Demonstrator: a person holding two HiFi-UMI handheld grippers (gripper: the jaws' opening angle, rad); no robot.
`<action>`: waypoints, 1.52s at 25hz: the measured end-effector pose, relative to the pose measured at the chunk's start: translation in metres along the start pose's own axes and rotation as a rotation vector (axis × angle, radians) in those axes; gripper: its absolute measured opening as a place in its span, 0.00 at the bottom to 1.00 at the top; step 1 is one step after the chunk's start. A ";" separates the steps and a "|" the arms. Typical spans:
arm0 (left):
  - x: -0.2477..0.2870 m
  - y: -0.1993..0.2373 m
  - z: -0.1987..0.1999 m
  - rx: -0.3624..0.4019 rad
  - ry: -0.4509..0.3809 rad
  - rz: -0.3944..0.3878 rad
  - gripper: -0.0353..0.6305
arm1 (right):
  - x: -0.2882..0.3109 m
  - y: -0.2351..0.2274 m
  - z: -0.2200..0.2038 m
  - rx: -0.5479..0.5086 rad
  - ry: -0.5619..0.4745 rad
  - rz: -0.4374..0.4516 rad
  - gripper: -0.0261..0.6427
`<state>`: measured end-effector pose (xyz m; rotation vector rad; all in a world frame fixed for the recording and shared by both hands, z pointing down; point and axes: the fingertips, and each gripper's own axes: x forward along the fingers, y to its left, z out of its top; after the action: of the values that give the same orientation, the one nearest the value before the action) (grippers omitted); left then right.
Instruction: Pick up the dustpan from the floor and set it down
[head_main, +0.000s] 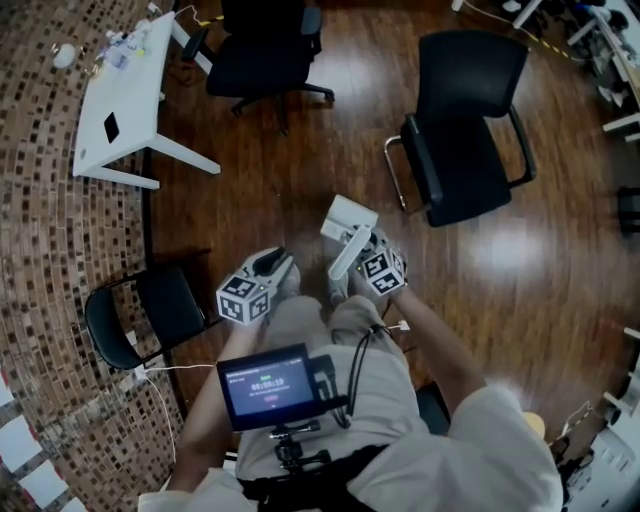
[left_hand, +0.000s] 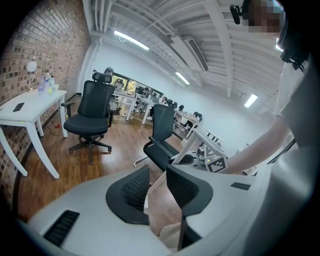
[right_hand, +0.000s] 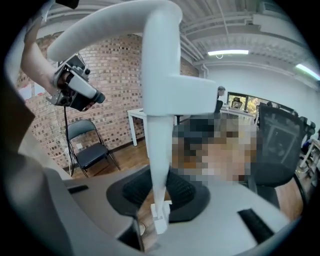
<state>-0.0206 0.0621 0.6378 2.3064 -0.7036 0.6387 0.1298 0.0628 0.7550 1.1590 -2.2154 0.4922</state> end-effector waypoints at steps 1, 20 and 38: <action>0.000 -0.001 0.005 0.003 -0.011 0.000 0.21 | -0.003 -0.003 0.004 0.000 -0.007 -0.004 0.19; -0.038 0.011 0.035 -0.024 -0.118 0.014 0.21 | -0.037 -0.002 0.058 -0.008 -0.100 -0.035 0.19; -0.052 0.024 0.074 -0.009 -0.172 -0.019 0.21 | -0.068 -0.021 0.120 -0.027 -0.174 -0.082 0.19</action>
<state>-0.0550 0.0120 0.5672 2.3769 -0.7612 0.4308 0.1391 0.0260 0.6207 1.3164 -2.3021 0.3381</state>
